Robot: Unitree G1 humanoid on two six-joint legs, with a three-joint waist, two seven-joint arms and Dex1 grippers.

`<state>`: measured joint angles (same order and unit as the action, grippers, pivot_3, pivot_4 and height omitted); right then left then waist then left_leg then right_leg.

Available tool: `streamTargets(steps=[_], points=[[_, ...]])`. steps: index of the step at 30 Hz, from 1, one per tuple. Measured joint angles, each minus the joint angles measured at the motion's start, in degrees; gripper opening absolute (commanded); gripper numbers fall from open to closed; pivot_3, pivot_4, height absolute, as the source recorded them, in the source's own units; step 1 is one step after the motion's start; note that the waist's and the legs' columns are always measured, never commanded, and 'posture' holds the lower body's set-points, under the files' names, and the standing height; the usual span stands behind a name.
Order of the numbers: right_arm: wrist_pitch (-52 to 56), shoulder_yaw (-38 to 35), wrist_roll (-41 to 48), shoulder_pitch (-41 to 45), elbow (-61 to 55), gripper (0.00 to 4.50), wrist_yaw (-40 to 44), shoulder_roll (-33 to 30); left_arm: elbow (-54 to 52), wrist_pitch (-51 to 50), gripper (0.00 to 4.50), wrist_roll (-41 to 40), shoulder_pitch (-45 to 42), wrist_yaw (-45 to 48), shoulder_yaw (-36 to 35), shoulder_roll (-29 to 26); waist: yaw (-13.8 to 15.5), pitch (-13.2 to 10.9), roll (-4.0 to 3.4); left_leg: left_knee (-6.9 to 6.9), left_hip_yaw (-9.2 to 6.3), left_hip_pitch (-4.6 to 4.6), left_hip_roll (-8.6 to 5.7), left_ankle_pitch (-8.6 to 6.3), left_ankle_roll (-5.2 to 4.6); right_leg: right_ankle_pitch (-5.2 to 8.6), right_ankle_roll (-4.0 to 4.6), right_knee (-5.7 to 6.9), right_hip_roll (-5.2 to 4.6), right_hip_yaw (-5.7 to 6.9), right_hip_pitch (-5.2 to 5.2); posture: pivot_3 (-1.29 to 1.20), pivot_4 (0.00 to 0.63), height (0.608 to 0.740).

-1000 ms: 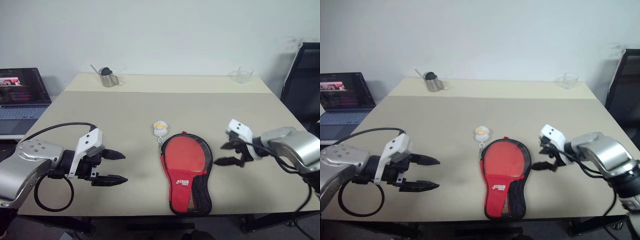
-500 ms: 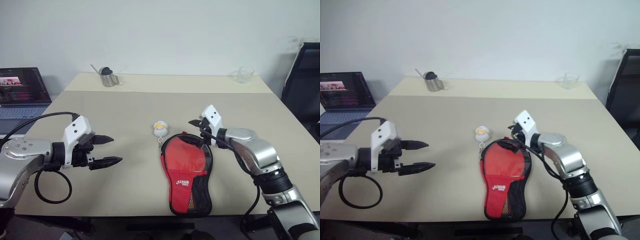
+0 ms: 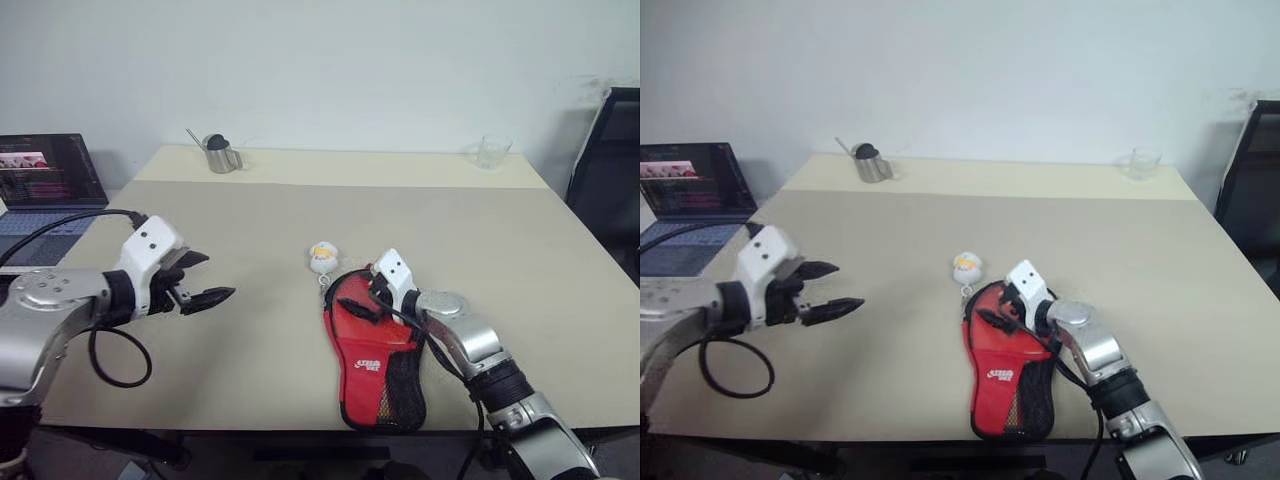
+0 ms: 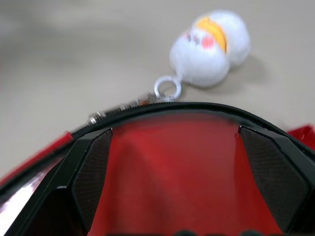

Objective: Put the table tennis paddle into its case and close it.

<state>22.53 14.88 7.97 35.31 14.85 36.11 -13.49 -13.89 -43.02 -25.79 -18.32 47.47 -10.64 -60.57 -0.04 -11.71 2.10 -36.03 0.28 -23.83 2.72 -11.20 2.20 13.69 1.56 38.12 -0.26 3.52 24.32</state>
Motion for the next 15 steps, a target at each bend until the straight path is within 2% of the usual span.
streamTargets(steps=[7,13,15], points=[[0.43,-0.03,-1.44,-0.16,0.86,4.47,0.25,0.54,9.51,-8.98,4.29,3.61,-10.62,-5.81,9.82,7.49,-0.05,0.14,0.22,-0.05,-0.05,0.11,0.01,0.0,0.0,0.0,0.0,0.07,0.07,0.03,-0.12,0.0,0.15,0.74],[2.94,0.53,-2.6,-0.64,-0.55,4.47,0.5,0.58,16.67,-8.71,4.29,5.88,-20.34,-5.68,13.83,13.72,-0.01,0.41,0.39,-0.05,-0.03,0.3,-0.01,0.0,0.0,0.0,0.0,0.08,0.07,0.0,-0.29,0.0,0.15,0.74],[3.34,0.52,-2.77,-0.92,-1.01,4.47,0.49,0.57,20.69,-7.81,4.29,6.77,-24.31,-5.77,14.95,17.49,0.08,0.48,0.45,-0.06,-0.04,0.37,-0.02,0.01,0.0,0.0,0.0,0.09,0.07,0.02,-0.35,0.0,0.15,0.74]])
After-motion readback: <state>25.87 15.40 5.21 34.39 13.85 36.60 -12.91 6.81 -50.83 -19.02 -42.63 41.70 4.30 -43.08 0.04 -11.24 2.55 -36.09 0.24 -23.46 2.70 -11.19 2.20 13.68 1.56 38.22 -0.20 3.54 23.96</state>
